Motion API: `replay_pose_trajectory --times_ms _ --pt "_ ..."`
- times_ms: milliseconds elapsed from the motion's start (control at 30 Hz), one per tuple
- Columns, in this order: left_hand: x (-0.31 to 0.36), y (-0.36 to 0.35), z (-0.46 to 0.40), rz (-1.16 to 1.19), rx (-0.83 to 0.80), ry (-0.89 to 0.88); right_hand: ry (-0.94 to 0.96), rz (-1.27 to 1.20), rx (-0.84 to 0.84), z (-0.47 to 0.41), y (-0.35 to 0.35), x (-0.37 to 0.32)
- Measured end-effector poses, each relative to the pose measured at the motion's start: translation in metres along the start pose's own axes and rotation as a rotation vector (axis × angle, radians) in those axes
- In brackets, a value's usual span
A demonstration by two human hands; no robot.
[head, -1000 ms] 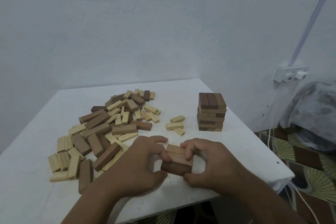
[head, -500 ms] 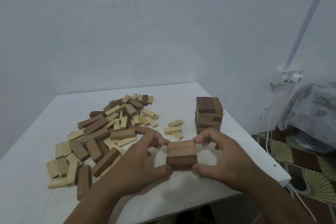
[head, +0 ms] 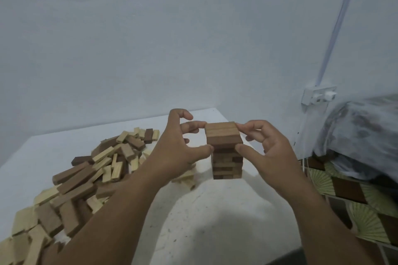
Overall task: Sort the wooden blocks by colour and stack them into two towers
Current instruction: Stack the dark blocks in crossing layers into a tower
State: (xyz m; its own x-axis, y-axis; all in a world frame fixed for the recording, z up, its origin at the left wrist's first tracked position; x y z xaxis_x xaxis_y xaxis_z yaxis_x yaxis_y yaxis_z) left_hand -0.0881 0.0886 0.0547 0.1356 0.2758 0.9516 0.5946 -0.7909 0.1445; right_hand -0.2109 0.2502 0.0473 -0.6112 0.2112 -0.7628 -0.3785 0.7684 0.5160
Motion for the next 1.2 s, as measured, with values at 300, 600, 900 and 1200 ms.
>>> replay_pose_trajectory --times_ms 300,600,900,1200 --pt "-0.031 -0.015 -0.026 -0.009 -0.027 0.056 -0.079 0.028 -0.024 -0.013 -0.009 0.032" --pt "-0.034 -0.014 -0.027 -0.01 -0.035 0.054 -0.069 0.061 -0.022 -0.013 -0.012 0.034" --pt "-0.028 -0.007 -0.02 -0.006 -0.049 0.049 -0.043 0.103 0.019 -0.011 -0.008 0.031" --pt "0.006 0.087 0.027 -0.151 0.08 0.006 0.229 0.218 -0.013 0.004 -0.065 -0.091"
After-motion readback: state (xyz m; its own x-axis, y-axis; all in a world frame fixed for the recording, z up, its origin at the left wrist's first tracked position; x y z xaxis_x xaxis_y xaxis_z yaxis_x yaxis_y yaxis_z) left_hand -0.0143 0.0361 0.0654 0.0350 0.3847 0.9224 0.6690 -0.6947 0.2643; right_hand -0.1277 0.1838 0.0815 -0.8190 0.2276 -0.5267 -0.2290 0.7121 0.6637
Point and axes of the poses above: each hand's wrist, its own z-axis away from the middle knuckle, its own y-axis out of the back of the hand, x = y × z, the point moved 9 cm from there along -z, towards the middle knuckle, and after that the axes turned 15 degrees about z, right-handed, at the moved point
